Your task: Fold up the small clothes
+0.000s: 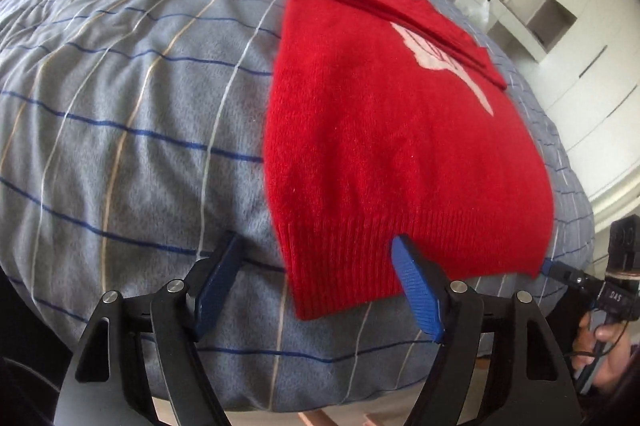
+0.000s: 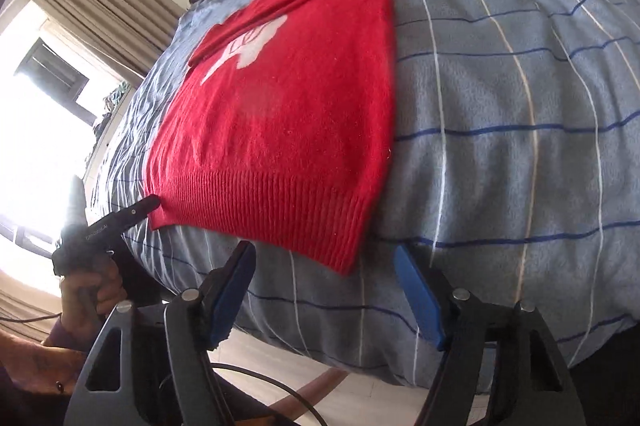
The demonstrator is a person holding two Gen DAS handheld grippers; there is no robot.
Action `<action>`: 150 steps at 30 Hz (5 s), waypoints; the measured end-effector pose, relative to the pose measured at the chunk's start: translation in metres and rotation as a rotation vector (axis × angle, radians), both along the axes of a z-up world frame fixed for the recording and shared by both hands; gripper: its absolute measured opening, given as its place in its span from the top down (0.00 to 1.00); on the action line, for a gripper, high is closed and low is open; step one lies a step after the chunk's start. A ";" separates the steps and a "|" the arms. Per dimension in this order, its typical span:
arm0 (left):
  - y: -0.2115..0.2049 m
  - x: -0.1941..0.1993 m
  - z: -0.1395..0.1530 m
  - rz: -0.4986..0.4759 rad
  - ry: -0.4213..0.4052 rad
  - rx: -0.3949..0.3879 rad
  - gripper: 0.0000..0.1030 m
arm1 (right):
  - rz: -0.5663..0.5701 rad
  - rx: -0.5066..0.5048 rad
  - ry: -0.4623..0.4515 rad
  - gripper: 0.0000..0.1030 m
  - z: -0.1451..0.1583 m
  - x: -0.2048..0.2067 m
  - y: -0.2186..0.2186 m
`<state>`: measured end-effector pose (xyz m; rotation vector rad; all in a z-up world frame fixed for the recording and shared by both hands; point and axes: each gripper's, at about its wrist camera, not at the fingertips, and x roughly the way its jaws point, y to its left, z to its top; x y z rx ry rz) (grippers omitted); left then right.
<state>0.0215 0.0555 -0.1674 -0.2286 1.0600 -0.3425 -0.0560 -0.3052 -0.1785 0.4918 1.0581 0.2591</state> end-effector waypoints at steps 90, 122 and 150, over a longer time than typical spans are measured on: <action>-0.052 0.114 -0.003 0.076 -0.287 0.352 0.01 | -0.121 -0.426 -0.373 0.43 -0.006 0.118 -0.045; -0.052 0.112 -0.005 0.078 -0.296 0.353 0.01 | -0.121 -0.433 -0.372 0.43 -0.007 0.118 -0.044; -0.052 0.112 -0.005 0.078 -0.296 0.354 0.01 | -0.121 -0.434 -0.373 0.43 -0.008 0.118 -0.043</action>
